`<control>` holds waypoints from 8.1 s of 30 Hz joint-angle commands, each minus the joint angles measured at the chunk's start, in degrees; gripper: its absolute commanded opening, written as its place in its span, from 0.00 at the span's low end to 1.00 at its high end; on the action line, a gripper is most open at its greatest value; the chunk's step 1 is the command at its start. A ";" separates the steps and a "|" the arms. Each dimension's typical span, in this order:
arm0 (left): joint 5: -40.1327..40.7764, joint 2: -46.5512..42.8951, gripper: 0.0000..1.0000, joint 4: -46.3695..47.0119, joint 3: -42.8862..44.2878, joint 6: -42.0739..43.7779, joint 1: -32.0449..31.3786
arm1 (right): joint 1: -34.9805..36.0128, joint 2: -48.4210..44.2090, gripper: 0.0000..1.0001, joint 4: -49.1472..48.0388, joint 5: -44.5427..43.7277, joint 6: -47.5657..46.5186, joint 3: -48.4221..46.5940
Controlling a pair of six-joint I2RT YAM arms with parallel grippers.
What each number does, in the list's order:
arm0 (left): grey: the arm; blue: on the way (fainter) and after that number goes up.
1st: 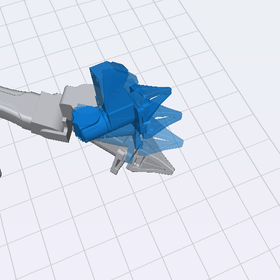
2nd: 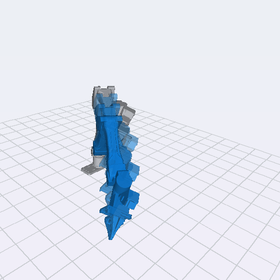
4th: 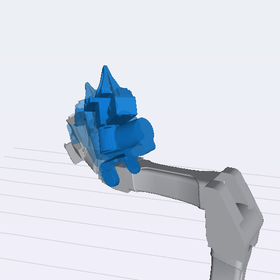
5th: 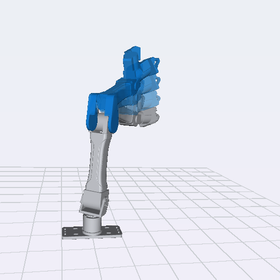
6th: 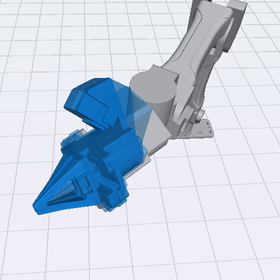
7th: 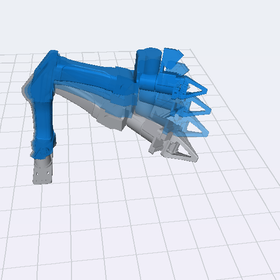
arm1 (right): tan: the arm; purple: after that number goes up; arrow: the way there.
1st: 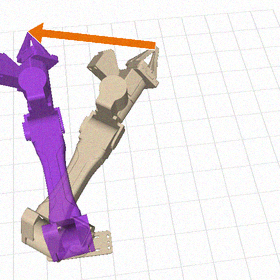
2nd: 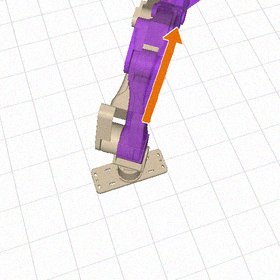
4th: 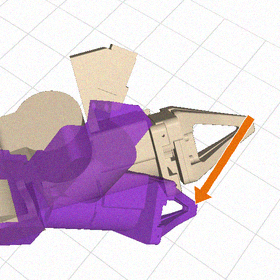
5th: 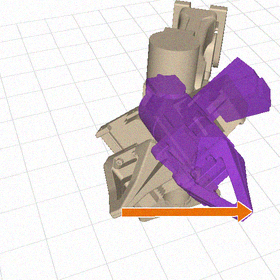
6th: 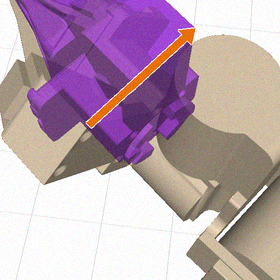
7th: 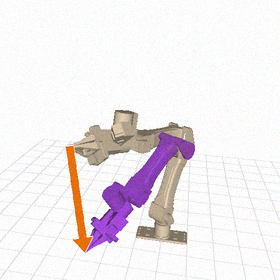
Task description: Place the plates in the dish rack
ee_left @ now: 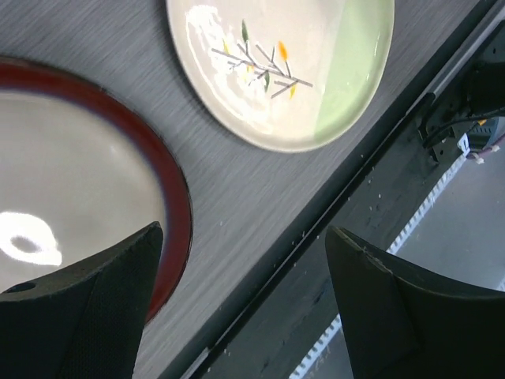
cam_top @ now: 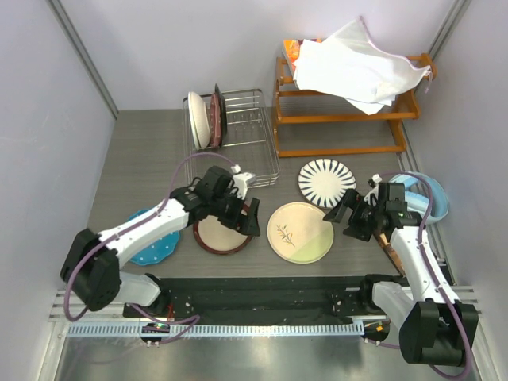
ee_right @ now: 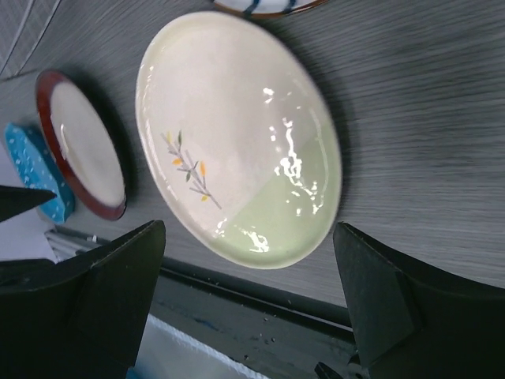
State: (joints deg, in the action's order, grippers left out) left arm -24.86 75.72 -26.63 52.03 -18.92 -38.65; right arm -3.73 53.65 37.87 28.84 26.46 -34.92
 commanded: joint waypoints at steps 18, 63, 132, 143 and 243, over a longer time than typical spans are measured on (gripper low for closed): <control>2.19 27.19 0.75 12.04 14.42 0.29 -2.22 | -1.90 7.17 0.91 -10.71 -5.73 4.74 4.59; -12.04 28.68 0.00 26.19 8.97 -2.00 -1.34 | 6.27 22.63 0.87 -23.10 3.33 8.26 12.33; -12.76 30.27 0.00 17.40 12.48 1.25 -3.62 | 10.06 -0.39 0.50 -9.84 8.60 4.31 1.61; -10.39 29.75 0.00 17.76 12.57 2.39 -2.39 | 10.05 1.02 0.09 -3.16 6.49 0.00 -2.08; 32.34 -14.63 0.99 -19.23 10.64 0.46 29.43 | 39.50 47.89 0.67 -27.51 -56.89 -27.97 -68.12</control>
State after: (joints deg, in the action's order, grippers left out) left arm 14.68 67.13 -39.79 65.71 -20.38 -9.61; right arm 34.54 117.71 12.19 -32.10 -7.38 -113.54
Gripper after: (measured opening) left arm 0.994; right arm 0.656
